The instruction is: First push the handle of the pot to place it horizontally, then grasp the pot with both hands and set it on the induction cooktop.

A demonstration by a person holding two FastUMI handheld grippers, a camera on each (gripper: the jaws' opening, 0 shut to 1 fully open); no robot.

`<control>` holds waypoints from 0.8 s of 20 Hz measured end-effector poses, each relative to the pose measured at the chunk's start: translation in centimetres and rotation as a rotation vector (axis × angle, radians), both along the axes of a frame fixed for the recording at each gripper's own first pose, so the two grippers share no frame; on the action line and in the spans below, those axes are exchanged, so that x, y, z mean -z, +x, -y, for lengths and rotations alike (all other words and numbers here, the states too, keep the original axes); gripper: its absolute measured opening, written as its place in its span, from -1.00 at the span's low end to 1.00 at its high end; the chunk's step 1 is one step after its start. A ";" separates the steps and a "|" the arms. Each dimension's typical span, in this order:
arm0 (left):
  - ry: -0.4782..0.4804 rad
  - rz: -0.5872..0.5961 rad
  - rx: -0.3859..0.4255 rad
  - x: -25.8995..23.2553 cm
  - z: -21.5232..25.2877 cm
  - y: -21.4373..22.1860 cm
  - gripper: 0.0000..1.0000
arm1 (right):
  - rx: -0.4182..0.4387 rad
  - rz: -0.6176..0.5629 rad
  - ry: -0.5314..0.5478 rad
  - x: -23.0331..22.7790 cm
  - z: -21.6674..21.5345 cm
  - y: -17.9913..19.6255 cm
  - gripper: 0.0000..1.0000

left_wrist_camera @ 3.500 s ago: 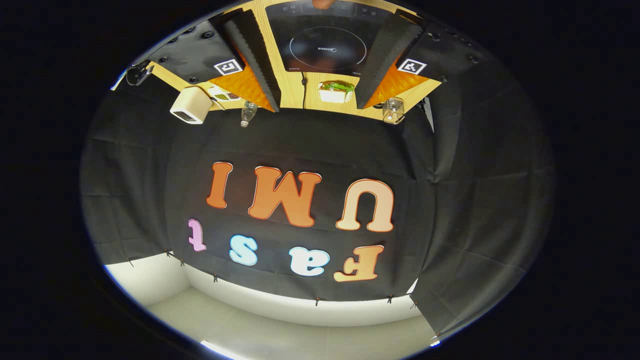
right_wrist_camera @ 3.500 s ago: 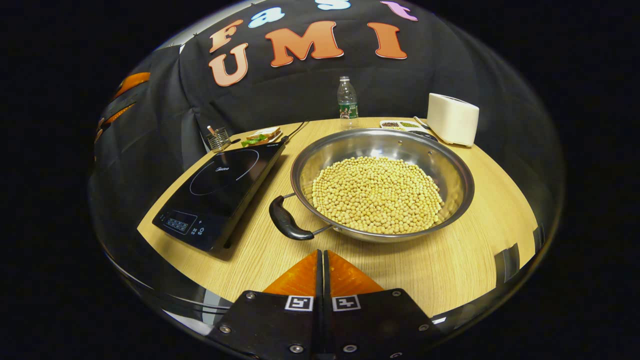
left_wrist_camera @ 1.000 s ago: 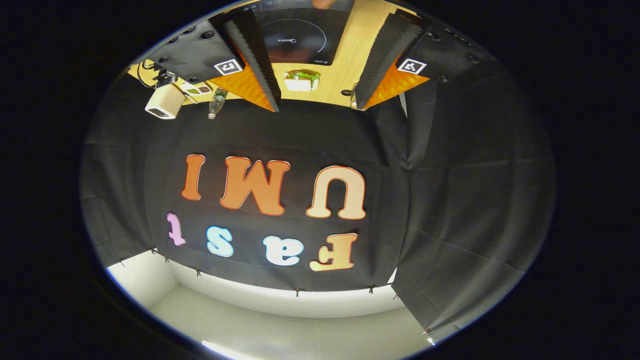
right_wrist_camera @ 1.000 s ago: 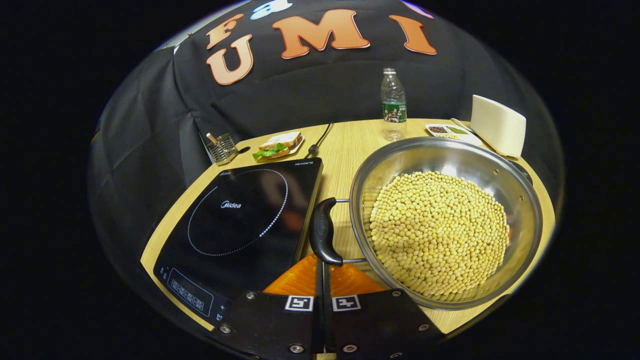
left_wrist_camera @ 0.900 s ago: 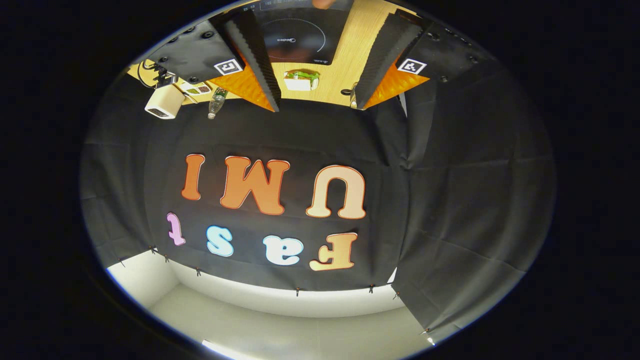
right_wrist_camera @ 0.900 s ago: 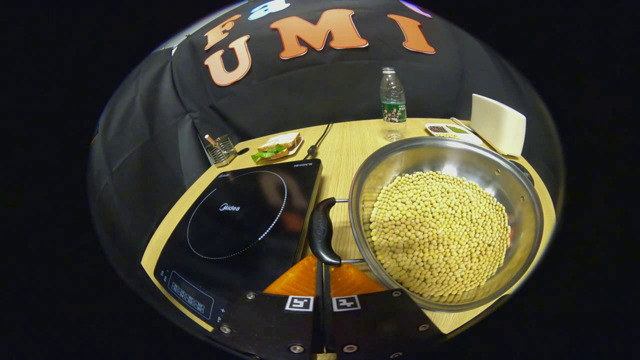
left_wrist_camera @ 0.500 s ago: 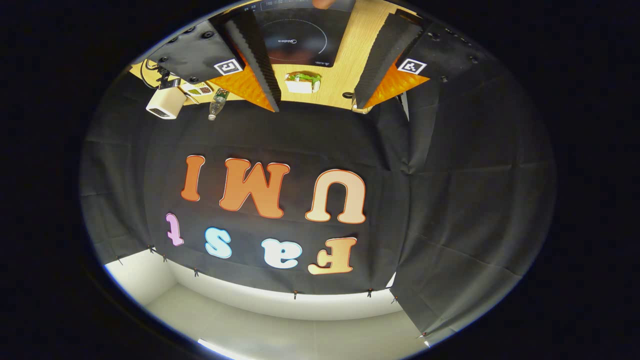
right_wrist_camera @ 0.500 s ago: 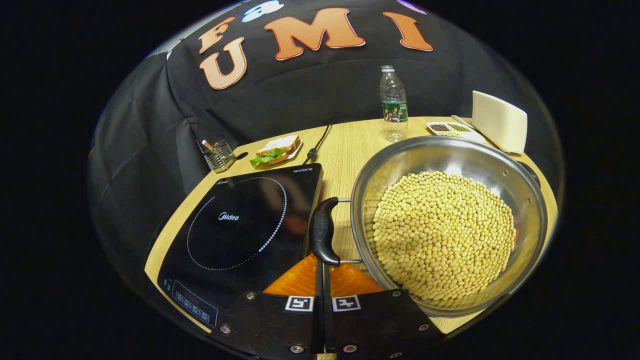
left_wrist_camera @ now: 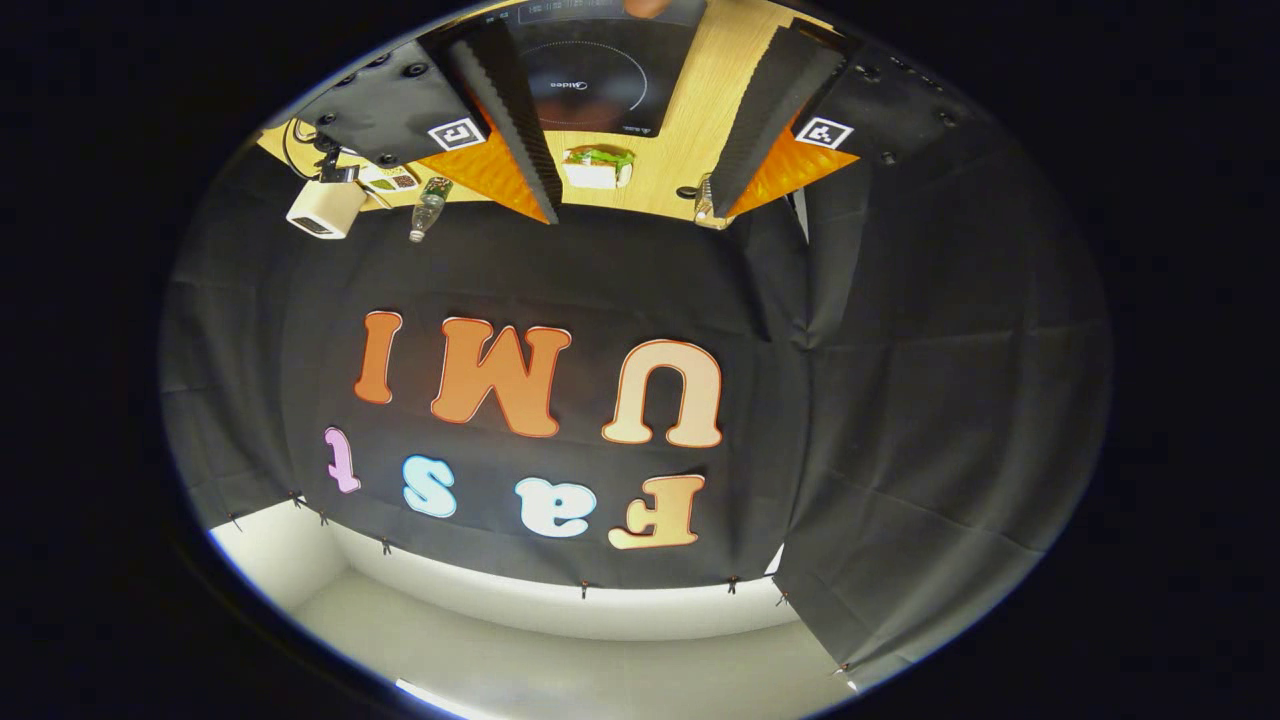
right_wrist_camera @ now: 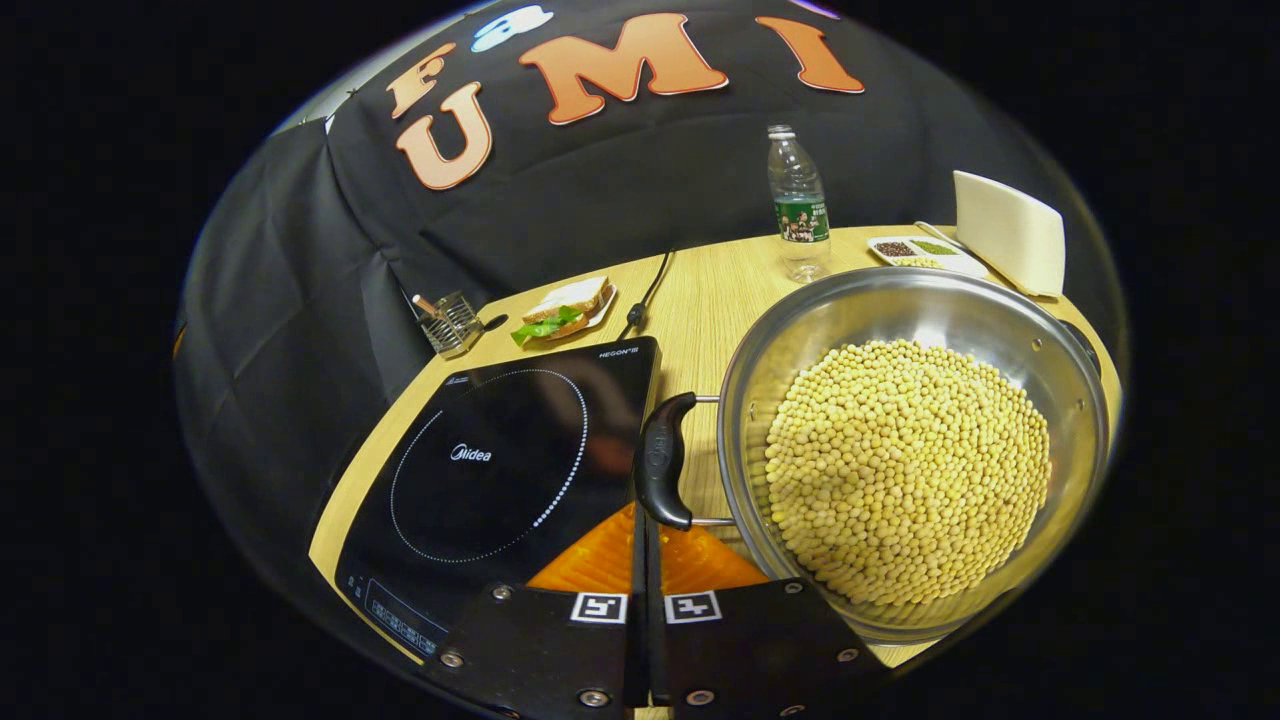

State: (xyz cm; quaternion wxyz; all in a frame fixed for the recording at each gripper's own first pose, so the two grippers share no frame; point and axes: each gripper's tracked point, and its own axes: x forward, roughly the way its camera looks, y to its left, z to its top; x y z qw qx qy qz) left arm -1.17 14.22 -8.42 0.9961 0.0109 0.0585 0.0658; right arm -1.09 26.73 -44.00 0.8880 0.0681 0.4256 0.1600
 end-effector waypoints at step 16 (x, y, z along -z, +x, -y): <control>-0.020 0.022 0.071 1.4 6.2 -2.3 0.94 | -0.007 0.123 0.066 -7.9 5.3 -4.8 -1.00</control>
